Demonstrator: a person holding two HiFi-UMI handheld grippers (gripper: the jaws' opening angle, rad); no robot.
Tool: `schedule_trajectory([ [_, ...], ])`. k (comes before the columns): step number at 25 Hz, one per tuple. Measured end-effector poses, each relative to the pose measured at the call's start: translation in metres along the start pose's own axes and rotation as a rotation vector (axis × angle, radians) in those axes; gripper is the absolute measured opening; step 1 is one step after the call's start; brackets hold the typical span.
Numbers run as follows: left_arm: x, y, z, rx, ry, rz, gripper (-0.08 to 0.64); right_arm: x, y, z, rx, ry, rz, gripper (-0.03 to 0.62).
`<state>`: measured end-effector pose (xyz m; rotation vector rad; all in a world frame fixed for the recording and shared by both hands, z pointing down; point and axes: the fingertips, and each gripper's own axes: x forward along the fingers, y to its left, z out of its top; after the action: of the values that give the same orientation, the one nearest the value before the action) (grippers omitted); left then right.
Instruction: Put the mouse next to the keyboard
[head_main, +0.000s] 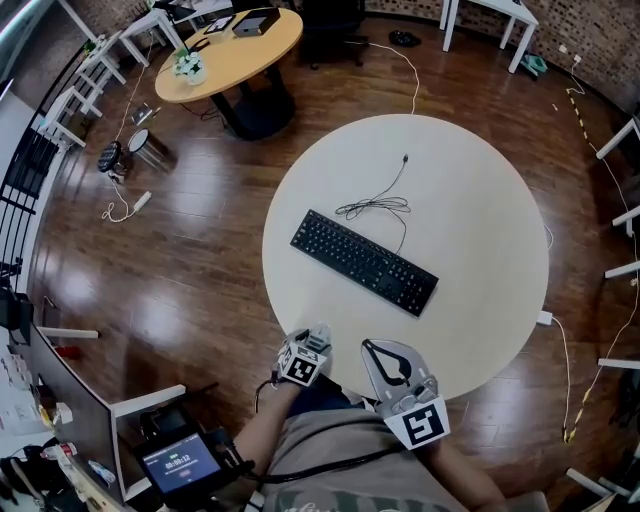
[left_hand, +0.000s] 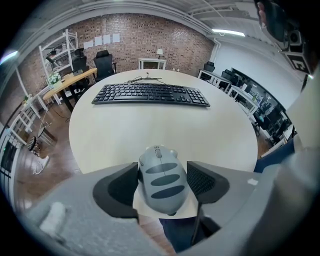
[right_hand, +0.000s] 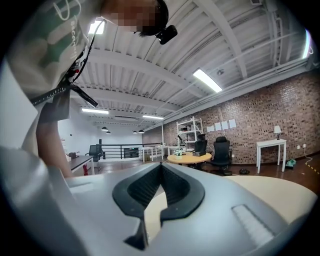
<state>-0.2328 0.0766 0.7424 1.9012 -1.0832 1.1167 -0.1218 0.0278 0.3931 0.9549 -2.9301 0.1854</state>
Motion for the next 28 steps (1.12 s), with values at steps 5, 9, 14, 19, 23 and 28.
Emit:
schedule_trajectory([
  [5,0.006,-0.023,-0.007,0.036,0.007,0.001,0.319,-0.016,-0.006,-0.008,0.017,-0.004,-0.013,0.005],
  [9,0.007,-0.035,-0.008,0.048,0.014,-0.018,0.319,-0.022,-0.009,-0.009,0.031,0.003,-0.017,0.005],
  [14,0.007,-0.042,-0.011,0.043,0.029,-0.018,0.319,-0.031,-0.017,-0.012,0.057,-0.007,-0.034,0.005],
  [19,0.008,-0.053,-0.011,0.034,0.028,-0.03,0.319,-0.034,-0.03,-0.014,0.104,-0.02,-0.058,0.005],
  [23,0.008,-0.062,-0.009,0.03,0.033,-0.039,0.319,-0.038,-0.036,-0.014,0.117,-0.02,-0.064,0.005],
  [28,0.012,-0.078,-0.004,0.051,0.033,-0.072,0.319,-0.047,-0.055,-0.021,0.166,0.005,-0.11,0.005],
])
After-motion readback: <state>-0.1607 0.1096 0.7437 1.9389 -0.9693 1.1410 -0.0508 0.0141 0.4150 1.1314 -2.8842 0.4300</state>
